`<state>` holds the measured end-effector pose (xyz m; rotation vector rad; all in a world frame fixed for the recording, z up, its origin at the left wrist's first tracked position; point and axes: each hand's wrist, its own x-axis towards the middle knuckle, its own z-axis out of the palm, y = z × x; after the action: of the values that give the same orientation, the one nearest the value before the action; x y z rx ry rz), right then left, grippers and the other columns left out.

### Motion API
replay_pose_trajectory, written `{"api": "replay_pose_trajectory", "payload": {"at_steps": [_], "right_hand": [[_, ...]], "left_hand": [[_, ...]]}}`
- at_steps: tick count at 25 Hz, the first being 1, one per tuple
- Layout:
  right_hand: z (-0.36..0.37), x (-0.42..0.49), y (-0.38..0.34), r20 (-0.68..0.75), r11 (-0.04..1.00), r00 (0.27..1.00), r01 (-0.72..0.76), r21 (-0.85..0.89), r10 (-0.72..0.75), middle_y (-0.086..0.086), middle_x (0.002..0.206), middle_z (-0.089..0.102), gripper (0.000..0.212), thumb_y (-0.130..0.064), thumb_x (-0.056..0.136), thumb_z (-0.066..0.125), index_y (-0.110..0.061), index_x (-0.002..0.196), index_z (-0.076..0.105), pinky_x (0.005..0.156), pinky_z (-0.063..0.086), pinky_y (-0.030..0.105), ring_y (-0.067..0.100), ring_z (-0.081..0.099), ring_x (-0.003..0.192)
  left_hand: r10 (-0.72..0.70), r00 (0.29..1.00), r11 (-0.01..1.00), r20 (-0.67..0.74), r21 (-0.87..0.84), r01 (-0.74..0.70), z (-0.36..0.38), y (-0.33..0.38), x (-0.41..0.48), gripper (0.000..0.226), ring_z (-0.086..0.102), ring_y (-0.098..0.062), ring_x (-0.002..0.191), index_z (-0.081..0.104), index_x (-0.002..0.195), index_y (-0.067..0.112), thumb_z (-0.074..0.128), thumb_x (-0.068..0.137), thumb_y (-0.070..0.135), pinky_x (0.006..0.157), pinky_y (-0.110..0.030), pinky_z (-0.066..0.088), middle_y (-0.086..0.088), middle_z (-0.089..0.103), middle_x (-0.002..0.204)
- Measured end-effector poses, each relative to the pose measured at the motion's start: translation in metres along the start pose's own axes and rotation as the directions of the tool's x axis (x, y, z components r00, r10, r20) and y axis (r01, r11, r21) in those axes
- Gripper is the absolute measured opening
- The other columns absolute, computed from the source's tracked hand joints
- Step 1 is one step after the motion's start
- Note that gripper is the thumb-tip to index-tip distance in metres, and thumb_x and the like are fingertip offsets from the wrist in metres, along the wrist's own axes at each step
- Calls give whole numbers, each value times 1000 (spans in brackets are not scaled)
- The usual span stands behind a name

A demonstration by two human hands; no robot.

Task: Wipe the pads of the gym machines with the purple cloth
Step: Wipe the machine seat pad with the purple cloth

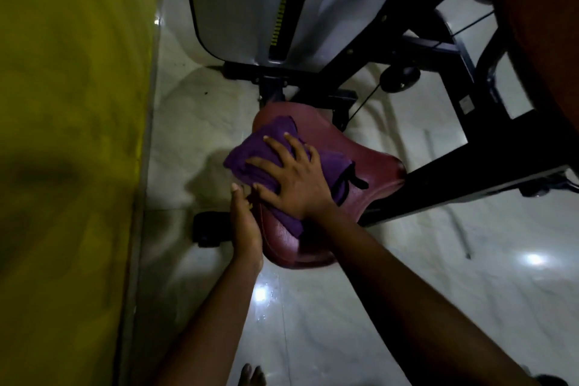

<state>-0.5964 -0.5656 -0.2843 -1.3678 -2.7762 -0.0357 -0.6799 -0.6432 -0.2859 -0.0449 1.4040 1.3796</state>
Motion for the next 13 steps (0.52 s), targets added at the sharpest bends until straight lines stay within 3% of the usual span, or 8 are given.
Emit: {"api": "replay_pose_trajectory", "payload": {"at_steps": [1, 3, 5, 7, 10, 13], "right_hand": [[-4, 11, 8, 3, 997, 997, -74, 8, 74, 1, 147, 39, 56, -65, 80, 30, -45, 130, 47, 100, 31, 55, 34, 31, 135], [-6, 18, 15, 6, 962, 965, -264, 65, 264, 1, 150, 33, 60, -66, 81, 25, -45, 136, 38, 102, 30, 54, 34, 27, 136], [-6, -2, 3, -53, 923, 923, -378, 71, 381, 3, 150, 34, 57, -62, 84, 28, -43, 137, 36, 102, 31, 54, 37, 31, 134], [0, -46, -9, -125, 935, 927, -353, 27, 353, 2, 150, 35, 53, -57, 86, 34, -44, 137, 37, 100, 33, 52, 34, 33, 133], [3, -87, 20, -136, 978, 970, -206, -10, 203, -2, 149, 37, 50, -55, 86, 38, -45, 135, 39, 99, 34, 49, 27, 31, 134], [0, -65, 75, -160, 924, 927, -361, -127, 340, 1, 143, 46, 49, -54, 84, 37, -42, 130, 47, 95, 38, 49, 31, 40, 127]], "left_hand": [[4, 1000, 1000, 1, 21, -4, 3, -4, 7, 66, 61, -17, 105, 59, 120, 12, 37, 87, 65, 103, -37, 43, -3, 66, 112], [20, 1000, 993, -1, 113, -20, 8, -15, 20, 87, 58, -23, 116, 59, 124, 18, 41, 69, 83, 108, -43, 40, -7, 63, 124], [100, 994, 954, -53, 290, -81, 14, -20, 19, 71, 53, -29, 123, 54, 130, 16, 31, 87, 67, 108, -39, 37, -12, 57, 131], [190, 977, 879, -100, 461, -124, 17, -23, 10, 58, 49, -33, 124, 47, 135, 17, 21, 96, 52, 103, -39, 36, -15, 53, 135], [213, 970, 828, -121, 549, -114, 15, -30, 10, 57, 49, -36, 122, 43, 137, 21, 18, 96, 51, 99, -42, 37, -16, 50, 137], [253, 962, 789, -107, 598, -140, 15, -34, 18, 55, 48, -37, 122, 42, 138, 22, 20, 96, 50, 100, -43, 38, -15, 50, 136]]}}
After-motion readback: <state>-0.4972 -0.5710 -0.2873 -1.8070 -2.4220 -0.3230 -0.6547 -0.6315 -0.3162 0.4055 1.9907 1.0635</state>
